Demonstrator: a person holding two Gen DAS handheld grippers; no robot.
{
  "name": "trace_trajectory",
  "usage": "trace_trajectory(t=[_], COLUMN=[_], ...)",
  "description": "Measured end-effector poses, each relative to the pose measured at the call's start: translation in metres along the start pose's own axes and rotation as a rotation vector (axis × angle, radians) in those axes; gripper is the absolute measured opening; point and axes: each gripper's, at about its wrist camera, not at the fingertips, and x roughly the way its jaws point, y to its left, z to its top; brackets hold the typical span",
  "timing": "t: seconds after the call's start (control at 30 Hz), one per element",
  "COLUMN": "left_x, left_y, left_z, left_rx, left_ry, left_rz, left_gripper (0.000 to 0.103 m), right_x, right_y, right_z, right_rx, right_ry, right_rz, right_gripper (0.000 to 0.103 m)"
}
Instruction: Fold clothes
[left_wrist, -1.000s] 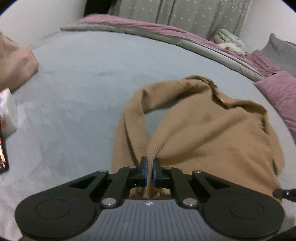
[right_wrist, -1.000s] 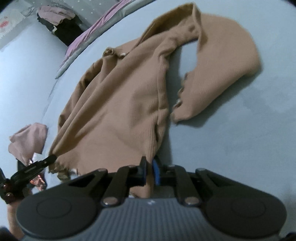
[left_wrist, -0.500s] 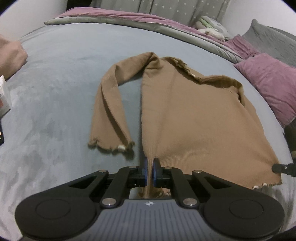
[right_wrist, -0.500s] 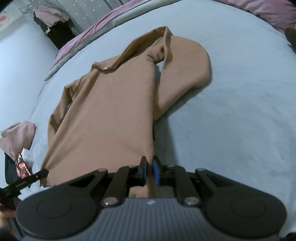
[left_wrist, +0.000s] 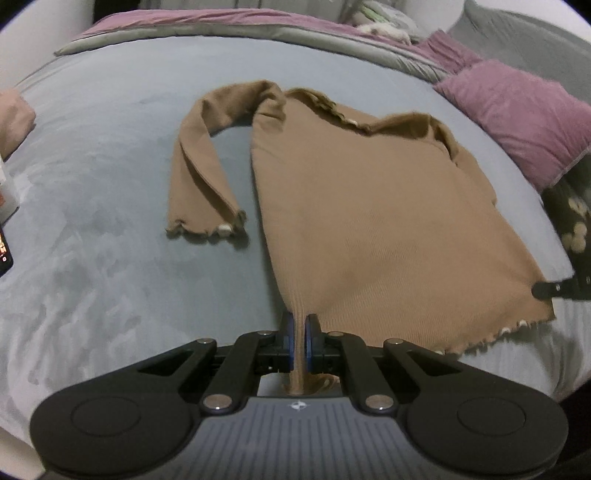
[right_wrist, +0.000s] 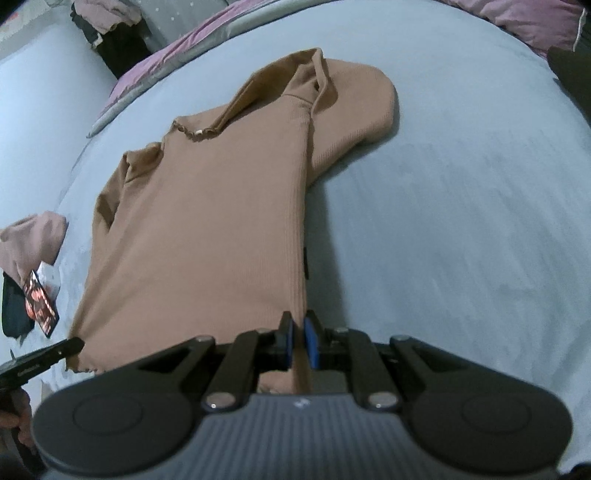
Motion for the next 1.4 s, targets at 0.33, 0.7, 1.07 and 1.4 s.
trace_trajectory(t=[0.33,0.7,1.07,1.4], left_x=[0.028,0.023,0.046,0.083], left_y=[0.009,0.019,0.002,-0.021], left_z=[-0.005,0.016,0.062,0.101], left_rx=[-0.01,-0.006,0.02,0.05], left_ry=[0.096,0.121,0.046,0.021], left_rz=[0.003,0.016,0.018,-0.005], left_gripper=[0.013,0.032,0.037,0.041], right_x=[0.024,0.022,0.023,0.062], right_y=[-0.007,-0.014,-0.026,-0.03], right_z=[-0.008,0.002,0.045,0.082], right_rx=[0.015,0.04,0.118,0.196], right_ry=[0.063,0.042,-0.042,-0.074], right_rz=[-0.026,-0.041,-0.029,0.005], right_gripper=[0.009,0.034,0.034,0.034])
